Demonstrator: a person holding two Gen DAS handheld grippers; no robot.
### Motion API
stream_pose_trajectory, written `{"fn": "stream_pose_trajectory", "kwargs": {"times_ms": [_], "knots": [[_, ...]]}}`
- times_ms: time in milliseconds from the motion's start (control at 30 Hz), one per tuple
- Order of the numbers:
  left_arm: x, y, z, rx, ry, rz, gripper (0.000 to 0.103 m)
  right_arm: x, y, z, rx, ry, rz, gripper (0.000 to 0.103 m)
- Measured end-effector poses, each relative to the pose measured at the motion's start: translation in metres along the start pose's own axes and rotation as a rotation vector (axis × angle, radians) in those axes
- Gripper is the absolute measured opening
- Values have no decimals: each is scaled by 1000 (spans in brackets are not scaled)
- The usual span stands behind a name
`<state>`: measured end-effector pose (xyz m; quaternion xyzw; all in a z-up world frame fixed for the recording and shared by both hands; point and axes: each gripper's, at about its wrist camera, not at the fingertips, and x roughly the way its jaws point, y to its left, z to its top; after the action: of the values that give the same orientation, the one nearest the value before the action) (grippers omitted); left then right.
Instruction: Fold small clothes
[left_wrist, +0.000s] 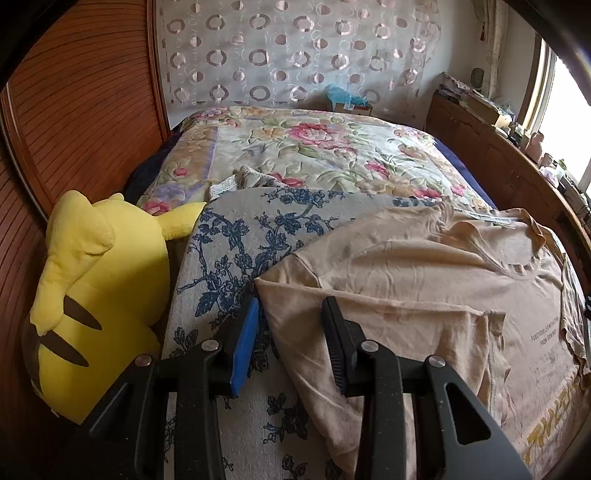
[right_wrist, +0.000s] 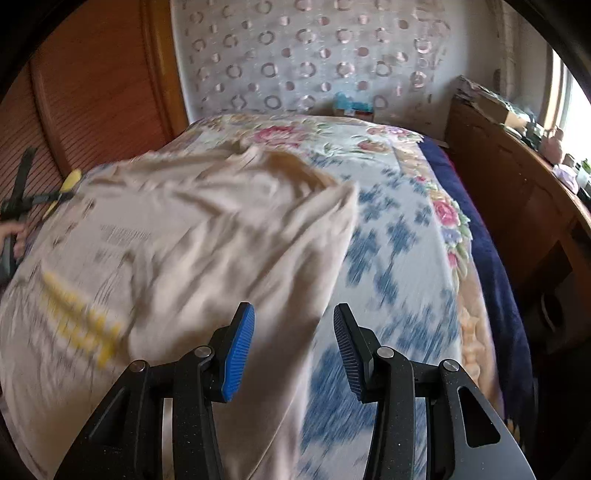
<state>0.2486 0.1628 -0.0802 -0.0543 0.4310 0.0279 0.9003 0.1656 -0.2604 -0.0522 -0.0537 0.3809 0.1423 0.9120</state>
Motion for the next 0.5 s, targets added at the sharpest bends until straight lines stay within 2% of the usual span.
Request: {"fn": "stream_pose_trajectory", "kwargs": {"times_ms": [167, 267, 333, 433, 467, 500], "knots": [[1, -2, 1, 5, -4, 4, 36, 35, -18, 34, 29, 34, -29, 46], [1, -5, 0, 15, -2, -18, 24, 57, -24, 48, 56, 55, -32, 46], [1, -7, 1, 19, 9, -39, 8, 64, -25, 56, 55, 40, -55, 46], [-4, -13, 1, 38, 15, -54, 5, 72, -23, 63, 52, 26, -69, 46], [-8, -15, 0, 42, 7, -64, 5, 74, -19, 62, 46, 25, -68, 38], [-15, -18, -2, 48, -9, -72, 5, 75, -18, 63, 38, 25, -59, 20]]}}
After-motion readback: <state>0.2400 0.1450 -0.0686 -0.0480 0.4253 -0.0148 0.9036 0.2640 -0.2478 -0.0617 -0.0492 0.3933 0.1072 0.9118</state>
